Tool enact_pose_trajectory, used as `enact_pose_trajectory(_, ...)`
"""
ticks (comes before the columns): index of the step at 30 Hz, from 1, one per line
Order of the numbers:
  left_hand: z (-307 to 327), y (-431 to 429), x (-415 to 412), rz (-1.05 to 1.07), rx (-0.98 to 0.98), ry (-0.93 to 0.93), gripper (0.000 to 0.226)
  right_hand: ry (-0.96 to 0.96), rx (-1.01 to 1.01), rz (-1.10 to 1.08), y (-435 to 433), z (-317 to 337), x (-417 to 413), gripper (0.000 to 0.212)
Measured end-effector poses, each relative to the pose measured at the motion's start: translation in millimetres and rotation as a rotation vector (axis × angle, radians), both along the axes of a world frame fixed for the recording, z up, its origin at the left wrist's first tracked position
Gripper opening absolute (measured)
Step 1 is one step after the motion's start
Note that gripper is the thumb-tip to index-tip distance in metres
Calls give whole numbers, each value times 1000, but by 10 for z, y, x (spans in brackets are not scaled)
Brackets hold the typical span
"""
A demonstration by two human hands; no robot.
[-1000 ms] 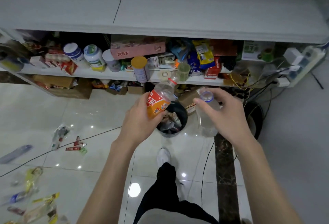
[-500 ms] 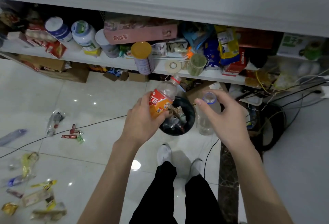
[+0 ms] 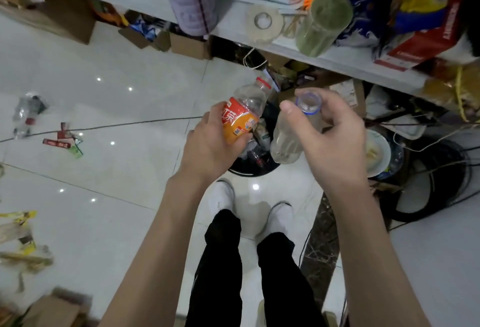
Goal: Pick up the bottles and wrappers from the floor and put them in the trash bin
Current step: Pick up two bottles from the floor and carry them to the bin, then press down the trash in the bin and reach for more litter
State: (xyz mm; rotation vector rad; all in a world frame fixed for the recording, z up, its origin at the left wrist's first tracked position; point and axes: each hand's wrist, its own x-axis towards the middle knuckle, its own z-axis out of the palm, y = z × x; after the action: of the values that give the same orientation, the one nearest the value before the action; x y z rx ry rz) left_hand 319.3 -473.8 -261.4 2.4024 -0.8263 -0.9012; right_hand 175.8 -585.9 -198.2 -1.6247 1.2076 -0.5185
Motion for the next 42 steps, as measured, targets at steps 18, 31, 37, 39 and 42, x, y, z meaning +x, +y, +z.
enact_pose_trajectory(18,-1111,-18,174,110,-34,-3,54,176,8,-9,65,-1522,10,51)
enact_pose_trajectory(31,283,86,43,122,-125,-71,55,151,-18,27,81,-252,-68,39)
enact_pose_trajectory(37,1307,276,-209,133,-182,-150,54,95,-81,156,224,665,-219,36)
enact_pose_trajectory(39,1676,328,-284,162,-210,-161,54,73,-110,212,259,1002,-262,35)
enact_pose_trajectory(42,2223,383,-350,167,-237,-213,54,52,-183,293,290,1529,-288,33)
